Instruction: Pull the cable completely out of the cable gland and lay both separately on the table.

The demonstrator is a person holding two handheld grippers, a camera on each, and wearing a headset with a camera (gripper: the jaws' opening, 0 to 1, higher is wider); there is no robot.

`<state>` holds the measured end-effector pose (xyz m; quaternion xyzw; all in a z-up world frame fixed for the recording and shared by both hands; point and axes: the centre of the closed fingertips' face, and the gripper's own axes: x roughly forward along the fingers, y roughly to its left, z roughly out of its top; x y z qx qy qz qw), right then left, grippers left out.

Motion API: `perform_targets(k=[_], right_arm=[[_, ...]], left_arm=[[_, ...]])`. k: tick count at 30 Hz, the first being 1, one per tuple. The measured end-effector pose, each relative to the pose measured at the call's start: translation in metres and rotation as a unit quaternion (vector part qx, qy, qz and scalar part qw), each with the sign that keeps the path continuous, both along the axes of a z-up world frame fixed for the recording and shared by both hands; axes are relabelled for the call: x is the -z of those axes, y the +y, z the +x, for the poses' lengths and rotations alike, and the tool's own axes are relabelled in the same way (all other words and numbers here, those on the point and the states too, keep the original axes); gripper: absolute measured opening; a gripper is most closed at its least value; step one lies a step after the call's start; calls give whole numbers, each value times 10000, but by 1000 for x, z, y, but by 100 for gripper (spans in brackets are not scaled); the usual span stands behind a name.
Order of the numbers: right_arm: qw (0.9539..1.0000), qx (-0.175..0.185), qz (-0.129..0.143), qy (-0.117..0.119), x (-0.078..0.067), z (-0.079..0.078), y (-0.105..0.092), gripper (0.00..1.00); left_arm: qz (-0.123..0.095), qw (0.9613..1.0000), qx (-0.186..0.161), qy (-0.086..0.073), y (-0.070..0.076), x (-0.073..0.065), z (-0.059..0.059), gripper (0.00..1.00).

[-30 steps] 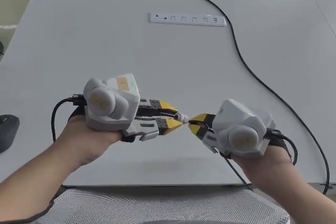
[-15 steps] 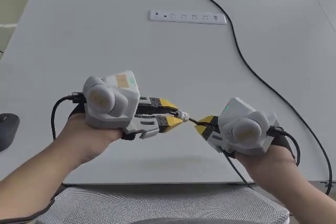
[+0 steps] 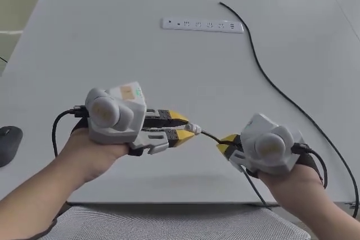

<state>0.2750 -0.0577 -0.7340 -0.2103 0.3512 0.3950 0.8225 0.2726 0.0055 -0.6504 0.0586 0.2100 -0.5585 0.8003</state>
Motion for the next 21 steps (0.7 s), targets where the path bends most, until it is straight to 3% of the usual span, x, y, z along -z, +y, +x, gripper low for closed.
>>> perform_targets(k=[14,21], right_arm=[[9998,-44,-176,-51,6,-2,-14,0],[9998,16,-174,-68,5,1,-18,0]], left_arm=[[12,9999,-99,28,2,1,3,16],[66,10000,-42,40,-2,4,-2,16]])
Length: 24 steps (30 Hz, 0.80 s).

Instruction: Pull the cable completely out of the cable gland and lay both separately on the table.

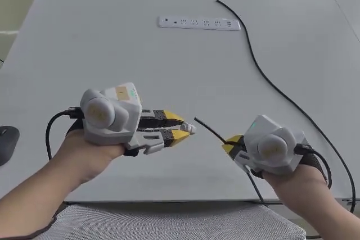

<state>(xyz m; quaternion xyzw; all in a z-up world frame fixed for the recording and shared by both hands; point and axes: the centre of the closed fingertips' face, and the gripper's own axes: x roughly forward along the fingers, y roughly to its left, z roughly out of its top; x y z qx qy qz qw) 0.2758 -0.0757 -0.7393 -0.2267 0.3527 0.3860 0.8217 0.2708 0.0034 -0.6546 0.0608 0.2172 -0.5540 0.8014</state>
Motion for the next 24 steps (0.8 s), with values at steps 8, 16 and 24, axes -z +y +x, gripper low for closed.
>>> perform_targets(k=[8,16,24], right_arm=[[10000,15,-21,-8,-2,2,-3,0],[10000,37,-28,-23,-10,8,-6,0],[9998,-121,-153,-67,-14,18,0,0]], left_arm=[[21,10000,14,6,0,6,-1,16],[-19,10000,3,36,-4,11,-6,16],[-18,9999,-38,99,0,22,-11,16]])
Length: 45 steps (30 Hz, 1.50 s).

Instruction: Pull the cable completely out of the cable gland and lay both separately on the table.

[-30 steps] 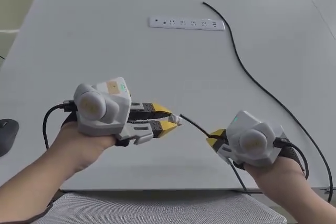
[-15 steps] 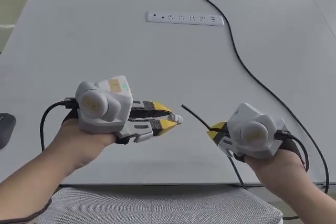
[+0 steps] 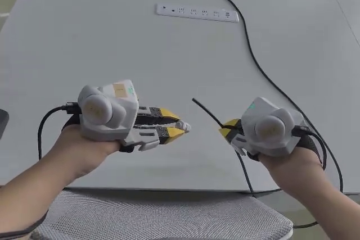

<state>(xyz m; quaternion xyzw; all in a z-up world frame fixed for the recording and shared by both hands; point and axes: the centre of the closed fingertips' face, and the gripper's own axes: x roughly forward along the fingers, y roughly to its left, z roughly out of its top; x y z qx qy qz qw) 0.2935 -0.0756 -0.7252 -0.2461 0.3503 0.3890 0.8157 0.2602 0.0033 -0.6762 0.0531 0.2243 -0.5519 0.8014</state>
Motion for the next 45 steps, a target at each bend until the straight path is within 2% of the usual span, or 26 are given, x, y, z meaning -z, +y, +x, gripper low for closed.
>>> perform_targets(k=[10,16,25,35,41,45], right_arm=[[9998,-12,-174,-131,-9,25,9,0],[9992,-163,-319,-150,-10,35,17,0],[9986,-379,-322,-186,-12,56,46,0],[9974,-608,-328,-211,-9,76,81,0],[9958,-816,-391,-136,2,77,98,0],[9915,-1179,-526,-188,7,78,115,0]], left_arm=[[-67,9999,-121,29,7,11,0,16],[-102,9996,-265,80,16,21,-1,16],[-93,9990,-393,169,28,36,-7,16],[-87,9986,-492,199,39,44,-10,16],[-81,9983,-533,234,47,48,-11,16],[-88,9980,-569,260,53,50,-10,16]])
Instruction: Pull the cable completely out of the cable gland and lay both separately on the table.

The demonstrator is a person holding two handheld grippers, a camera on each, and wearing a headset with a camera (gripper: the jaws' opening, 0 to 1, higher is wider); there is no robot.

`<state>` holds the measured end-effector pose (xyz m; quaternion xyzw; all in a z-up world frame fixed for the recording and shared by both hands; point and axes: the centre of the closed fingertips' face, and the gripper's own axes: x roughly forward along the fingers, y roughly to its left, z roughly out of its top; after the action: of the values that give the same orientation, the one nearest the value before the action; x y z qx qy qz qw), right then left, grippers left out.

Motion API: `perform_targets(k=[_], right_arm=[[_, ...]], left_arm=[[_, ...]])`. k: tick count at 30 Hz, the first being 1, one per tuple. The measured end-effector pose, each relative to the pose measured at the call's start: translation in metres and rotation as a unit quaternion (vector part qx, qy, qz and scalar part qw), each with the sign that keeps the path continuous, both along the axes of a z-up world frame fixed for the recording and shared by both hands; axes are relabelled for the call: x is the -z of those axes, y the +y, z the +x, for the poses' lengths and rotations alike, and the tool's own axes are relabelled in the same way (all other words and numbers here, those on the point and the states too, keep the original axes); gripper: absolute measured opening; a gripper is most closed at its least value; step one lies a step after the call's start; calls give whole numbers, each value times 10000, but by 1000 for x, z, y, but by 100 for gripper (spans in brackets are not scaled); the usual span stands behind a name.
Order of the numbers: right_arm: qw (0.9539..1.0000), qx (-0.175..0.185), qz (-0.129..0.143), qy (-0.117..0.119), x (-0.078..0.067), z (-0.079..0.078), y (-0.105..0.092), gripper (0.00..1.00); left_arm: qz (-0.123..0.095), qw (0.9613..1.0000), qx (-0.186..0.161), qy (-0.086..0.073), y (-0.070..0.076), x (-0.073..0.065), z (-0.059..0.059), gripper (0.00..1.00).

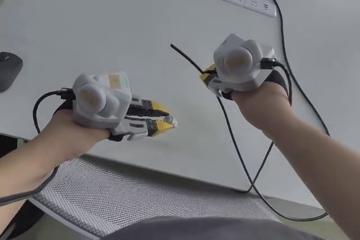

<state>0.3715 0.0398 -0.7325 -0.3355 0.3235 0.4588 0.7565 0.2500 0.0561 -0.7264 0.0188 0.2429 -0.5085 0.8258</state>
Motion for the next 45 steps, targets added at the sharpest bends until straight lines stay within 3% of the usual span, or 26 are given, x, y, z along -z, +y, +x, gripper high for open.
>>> perform_targets(k=[8,17,22,35,45], right_arm=[[9993,-371,30,74,9,5,39,0],[9961,-868,16,165,25,-2,77,0],[9938,-1084,-1,250,34,-7,91,0],[9890,-1391,-204,456,64,-18,103,0],[9872,-1485,-282,517,74,-21,106,0]], left_arm=[[55,10000,-28,51,10,8,4,16],[99,9997,-117,164,22,23,9,16],[93,9997,-179,146,28,27,14,16],[148,9996,-87,217,39,46,12,16],[209,9992,-130,327,49,61,17,16]])
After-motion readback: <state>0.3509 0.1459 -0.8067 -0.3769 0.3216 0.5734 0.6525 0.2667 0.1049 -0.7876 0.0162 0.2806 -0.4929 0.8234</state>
